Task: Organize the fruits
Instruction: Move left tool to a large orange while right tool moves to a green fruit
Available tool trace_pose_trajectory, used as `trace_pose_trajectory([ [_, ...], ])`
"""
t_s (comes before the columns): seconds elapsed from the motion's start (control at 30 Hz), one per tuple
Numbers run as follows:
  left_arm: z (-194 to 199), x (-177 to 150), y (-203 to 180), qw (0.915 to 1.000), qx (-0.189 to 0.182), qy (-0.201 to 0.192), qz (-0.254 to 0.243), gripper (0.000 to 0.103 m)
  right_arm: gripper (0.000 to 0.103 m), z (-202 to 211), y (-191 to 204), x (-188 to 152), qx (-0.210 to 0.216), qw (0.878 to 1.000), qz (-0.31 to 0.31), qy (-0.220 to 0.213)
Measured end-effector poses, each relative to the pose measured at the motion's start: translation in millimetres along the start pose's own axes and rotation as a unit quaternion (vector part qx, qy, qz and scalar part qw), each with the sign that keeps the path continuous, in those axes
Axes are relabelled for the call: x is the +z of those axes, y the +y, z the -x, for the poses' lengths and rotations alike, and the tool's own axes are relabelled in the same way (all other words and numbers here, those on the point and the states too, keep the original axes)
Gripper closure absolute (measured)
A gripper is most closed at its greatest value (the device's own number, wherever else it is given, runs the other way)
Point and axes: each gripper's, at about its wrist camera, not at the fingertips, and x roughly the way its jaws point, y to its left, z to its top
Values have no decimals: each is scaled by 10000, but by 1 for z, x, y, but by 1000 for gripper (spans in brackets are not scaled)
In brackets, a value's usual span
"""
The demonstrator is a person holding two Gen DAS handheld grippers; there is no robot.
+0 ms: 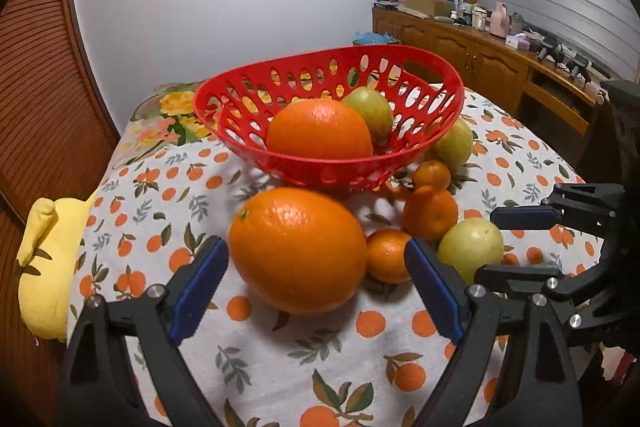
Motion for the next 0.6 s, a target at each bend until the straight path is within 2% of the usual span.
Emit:
trace_pose_trajectory([
  [0.4,-10,-5,10,9999,-32,48,161,14,50,-22,-7,2,21,9994,-147,302],
  [0.6,-15,-3,14,9997,-18,60,231,14,50,-16,-5,0,-11,9996,-62,264],
])
